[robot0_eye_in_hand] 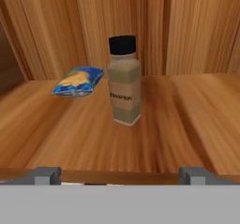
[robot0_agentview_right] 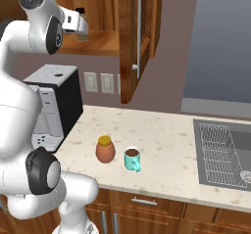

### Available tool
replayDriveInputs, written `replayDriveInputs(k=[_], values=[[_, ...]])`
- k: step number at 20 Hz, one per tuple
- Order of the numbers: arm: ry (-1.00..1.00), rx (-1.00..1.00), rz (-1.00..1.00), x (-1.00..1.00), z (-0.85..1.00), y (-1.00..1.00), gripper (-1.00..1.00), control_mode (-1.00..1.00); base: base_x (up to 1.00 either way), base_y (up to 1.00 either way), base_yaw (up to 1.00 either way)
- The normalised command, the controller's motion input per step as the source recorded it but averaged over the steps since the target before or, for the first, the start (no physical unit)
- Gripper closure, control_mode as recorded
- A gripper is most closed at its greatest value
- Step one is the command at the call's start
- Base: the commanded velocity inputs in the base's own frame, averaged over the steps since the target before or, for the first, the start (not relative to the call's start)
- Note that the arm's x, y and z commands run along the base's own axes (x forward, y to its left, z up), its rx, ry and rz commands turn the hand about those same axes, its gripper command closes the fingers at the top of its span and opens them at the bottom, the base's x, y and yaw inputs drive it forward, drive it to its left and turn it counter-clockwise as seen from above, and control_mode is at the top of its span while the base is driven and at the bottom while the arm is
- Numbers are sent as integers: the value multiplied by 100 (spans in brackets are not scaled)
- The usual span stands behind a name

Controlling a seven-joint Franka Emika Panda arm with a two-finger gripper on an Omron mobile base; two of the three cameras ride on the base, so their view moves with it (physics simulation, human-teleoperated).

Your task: Pick the cinnamon and honey bottle from the cabinet and place them next to the mug.

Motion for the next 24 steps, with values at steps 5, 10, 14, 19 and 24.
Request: replayDriveInputs(k=[5,10,14,19,24], values=[[-3,0,0,27,-9,0,-100,-100,0,0,0],[0,0,0,32,-1,0,-100,-100,0,0,0],[0,0,0,23,0,0,-100,-100,0,0,0],[0,0,0,19,0,0,-100,-100,0,0,0],[0,0,0,17,-4,0,-100,-100,0,0,0]])
